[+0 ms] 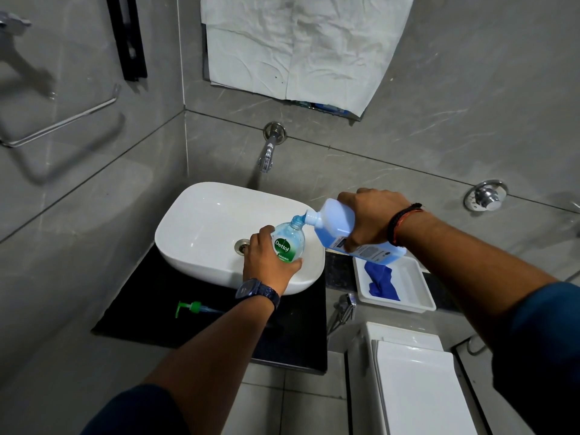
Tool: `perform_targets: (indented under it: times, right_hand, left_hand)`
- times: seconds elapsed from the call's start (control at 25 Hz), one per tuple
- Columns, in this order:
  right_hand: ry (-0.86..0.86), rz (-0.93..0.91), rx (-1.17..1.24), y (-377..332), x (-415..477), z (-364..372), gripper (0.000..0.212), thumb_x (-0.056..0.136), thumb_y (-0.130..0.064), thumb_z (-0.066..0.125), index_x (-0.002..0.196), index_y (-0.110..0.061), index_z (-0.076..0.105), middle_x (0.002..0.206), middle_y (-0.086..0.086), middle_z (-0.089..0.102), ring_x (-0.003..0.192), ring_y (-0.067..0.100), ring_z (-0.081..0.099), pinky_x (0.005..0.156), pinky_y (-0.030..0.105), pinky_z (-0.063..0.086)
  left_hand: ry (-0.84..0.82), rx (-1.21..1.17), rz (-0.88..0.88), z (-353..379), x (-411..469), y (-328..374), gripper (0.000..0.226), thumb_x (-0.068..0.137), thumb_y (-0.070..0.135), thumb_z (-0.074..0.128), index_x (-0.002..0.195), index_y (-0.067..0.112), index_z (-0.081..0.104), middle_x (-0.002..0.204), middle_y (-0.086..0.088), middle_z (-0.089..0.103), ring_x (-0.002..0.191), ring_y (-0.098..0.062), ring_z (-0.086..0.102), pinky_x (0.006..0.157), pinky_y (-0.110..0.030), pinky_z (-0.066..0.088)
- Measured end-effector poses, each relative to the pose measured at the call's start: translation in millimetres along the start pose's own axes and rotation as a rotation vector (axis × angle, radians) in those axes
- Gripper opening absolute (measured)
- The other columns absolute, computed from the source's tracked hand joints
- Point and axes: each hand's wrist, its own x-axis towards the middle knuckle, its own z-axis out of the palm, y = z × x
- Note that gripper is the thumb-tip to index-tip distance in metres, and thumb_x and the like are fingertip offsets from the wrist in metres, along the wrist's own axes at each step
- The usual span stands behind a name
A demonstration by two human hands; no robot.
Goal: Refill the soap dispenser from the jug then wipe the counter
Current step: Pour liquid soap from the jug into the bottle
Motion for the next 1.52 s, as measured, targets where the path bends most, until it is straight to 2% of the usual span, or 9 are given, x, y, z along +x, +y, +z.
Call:
perform_targets:
  times: [0.4, 0.8, 1.52]
  right_hand:
    - [0.026, 0.004, -0.001, 2.6, -0.5, 0.9, 0.075, 0.049, -0.056, 0.076, 0.114, -0.035, 0.045, 0.086, -0.004, 0.048, 0.076, 0.022, 0.049, 0.06, 0.029, 0.036]
    - [0.02, -0.009, 0.009, 1.9, -0.7, -3.4, 0.078, 0.051, -0.055, 0.077, 0.119, -0.034, 0.044, 0.09, -0.004, 0.049, 0.078, 0.02, 0.051, 0.062, 0.03, 0.038]
    - [0.014, -0.009, -0.006, 5.7, 0.1, -3.3, 0.078, 0.049, -0.057, 0.075, 0.117, -0.034, 0.044, 0.088, -0.003, 0.051, 0.078, 0.02, 0.053, 0.061, 0.029, 0.041]
  left_hand:
    - [0.02, -0.01, 0.004, -3.8, -0.5, 1.8, 0.086, 0.049, 0.037, 0.087, 0.121, 0.019, 0.043, 0.113, -0.006, 0.055, 0.102, -0.029, 0.052, 0.082, -0.038, 0.048]
    - [0.034, -0.02, 0.005, -5.3, 1.2, 3.6, 0.086, 0.049, 0.037, 0.088, 0.12, 0.019, 0.043, 0.113, -0.007, 0.055, 0.102, -0.028, 0.052, 0.08, -0.036, 0.047]
    - [0.04, -0.025, 0.014, -0.4, 1.9, 4.2, 0.086, 0.046, 0.038, 0.089, 0.118, 0.019, 0.043, 0.113, -0.007, 0.056, 0.101, -0.029, 0.053, 0.078, -0.037, 0.047]
